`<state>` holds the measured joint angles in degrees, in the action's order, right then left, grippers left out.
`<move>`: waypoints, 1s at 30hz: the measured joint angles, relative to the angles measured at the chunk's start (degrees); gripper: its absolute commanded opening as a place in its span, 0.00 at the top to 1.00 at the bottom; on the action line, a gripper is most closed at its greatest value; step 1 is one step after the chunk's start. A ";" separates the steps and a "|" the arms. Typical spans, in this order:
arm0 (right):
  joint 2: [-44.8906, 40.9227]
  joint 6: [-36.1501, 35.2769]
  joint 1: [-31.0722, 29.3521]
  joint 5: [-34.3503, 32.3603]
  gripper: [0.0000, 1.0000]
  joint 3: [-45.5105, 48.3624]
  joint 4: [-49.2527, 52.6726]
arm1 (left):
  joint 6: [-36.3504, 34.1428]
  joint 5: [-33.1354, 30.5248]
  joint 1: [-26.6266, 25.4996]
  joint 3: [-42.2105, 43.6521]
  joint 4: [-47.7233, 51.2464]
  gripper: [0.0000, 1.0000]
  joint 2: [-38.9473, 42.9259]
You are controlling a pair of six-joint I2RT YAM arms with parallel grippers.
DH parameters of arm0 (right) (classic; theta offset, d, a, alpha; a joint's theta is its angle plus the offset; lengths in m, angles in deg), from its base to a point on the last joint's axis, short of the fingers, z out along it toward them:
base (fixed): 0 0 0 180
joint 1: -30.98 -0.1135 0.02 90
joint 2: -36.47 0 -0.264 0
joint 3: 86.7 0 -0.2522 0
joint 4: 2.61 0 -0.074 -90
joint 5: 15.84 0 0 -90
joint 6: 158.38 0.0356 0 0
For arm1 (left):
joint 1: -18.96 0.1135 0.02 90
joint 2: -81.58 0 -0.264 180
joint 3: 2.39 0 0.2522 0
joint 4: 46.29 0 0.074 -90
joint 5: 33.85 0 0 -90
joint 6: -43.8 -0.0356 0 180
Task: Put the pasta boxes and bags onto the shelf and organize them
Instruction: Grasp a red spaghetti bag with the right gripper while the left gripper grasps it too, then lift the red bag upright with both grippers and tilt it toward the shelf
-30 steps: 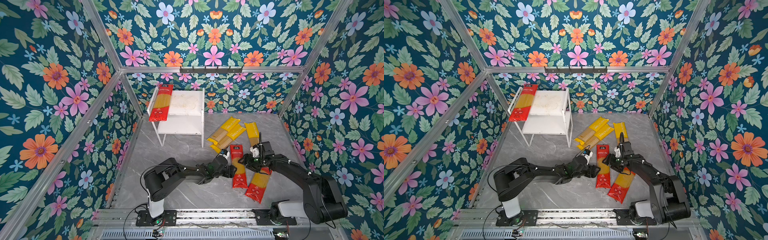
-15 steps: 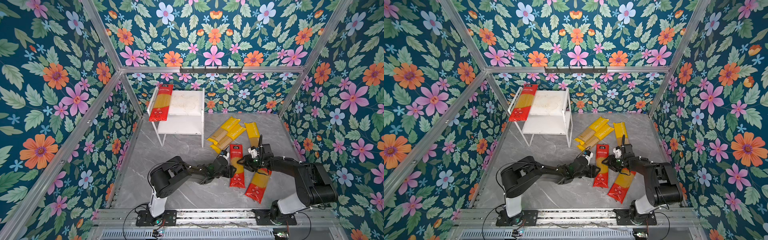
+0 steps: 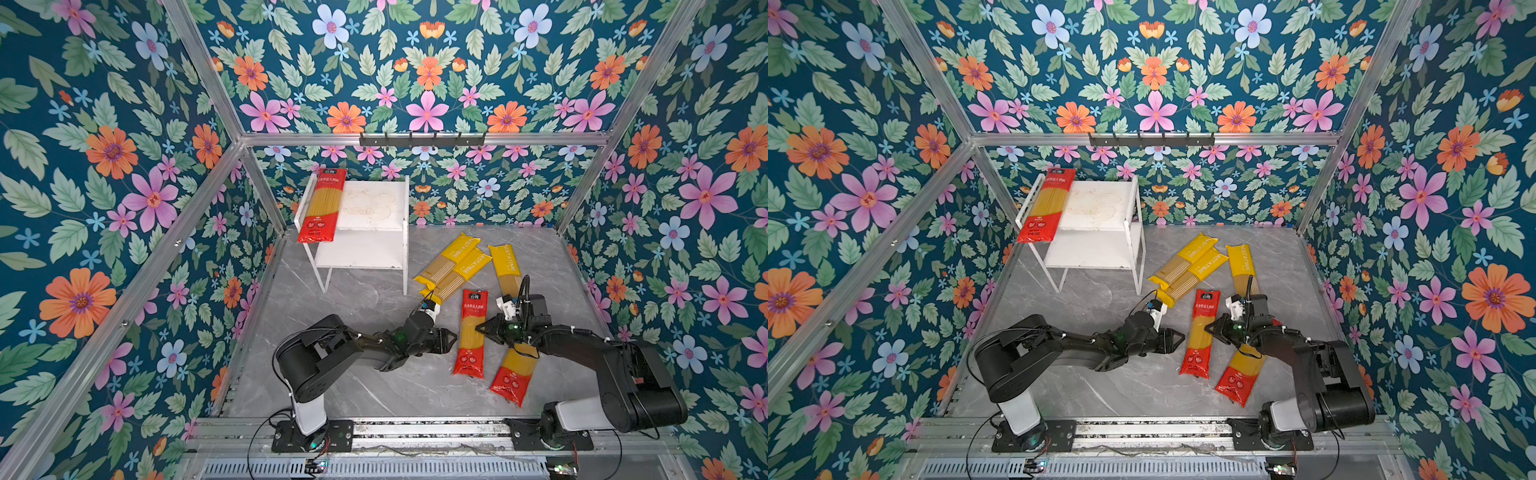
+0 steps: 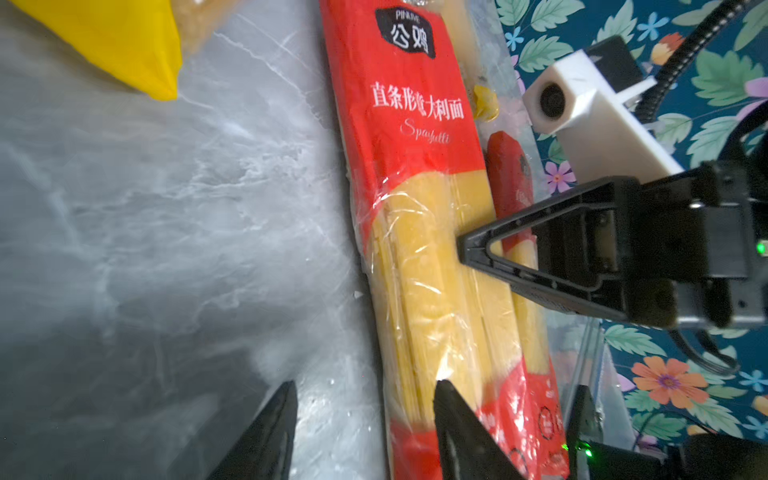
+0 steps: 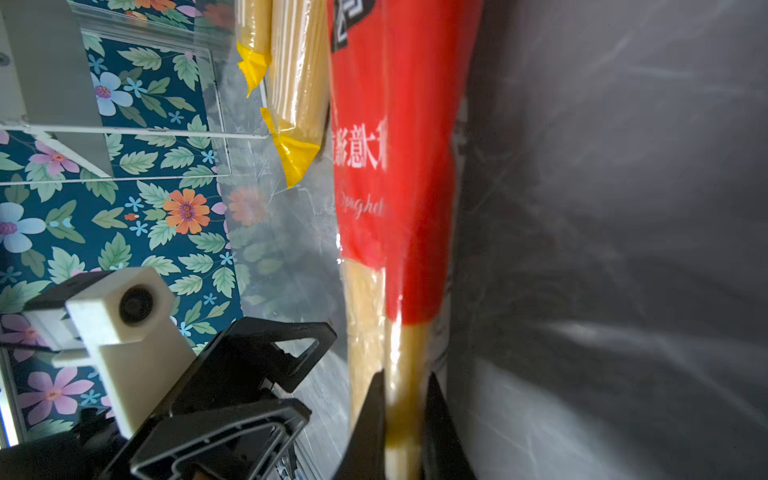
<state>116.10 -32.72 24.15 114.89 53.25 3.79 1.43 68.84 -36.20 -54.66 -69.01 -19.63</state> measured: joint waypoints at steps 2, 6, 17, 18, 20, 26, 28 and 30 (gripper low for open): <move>-2.29 0.00 -1.01 -1.44 0.96 0.63 0.31 | -0.04 1.53 0.79 1.75 -1.88 0.38 1.73; -7.98 -1.18 -4.00 -4.68 1.00 1.49 0.52 | -0.76 3.54 1.31 4.04 -4.98 0.30 4.70; -25.42 -3.89 -6.29 -7.15 1.00 2.21 -3.04 | -5.99 6.47 1.53 9.11 -13.38 0.13 14.43; -26.43 -3.89 -6.32 -6.36 1.00 1.79 -3.69 | -6.47 6.73 1.53 9.11 -13.90 0.12 15.23; -28.13 -3.87 -6.34 -4.48 1.00 1.01 -6.12 | -8.09 7.32 1.53 8.66 -14.49 0.10 16.55; -28.35 -0.81 -6.51 2.80 1.00 -2.08 -15.39 | -12.76 9.94 1.97 4.81 -14.10 0.09 17.84; -27.82 0.74 -6.73 4.72 1.00 -2.67 -17.88 | -13.55 10.88 2.36 4.17 -13.90 0.09 17.81; -27.58 2.12 -7.17 5.97 1.00 -3.04 -19.78 | -14.10 11.45 2.75 3.93 -13.84 0.10 17.81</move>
<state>88.52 -30.60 16.98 120.85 50.22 -15.99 -12.67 80.29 -33.44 -50.72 -82.85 -1.81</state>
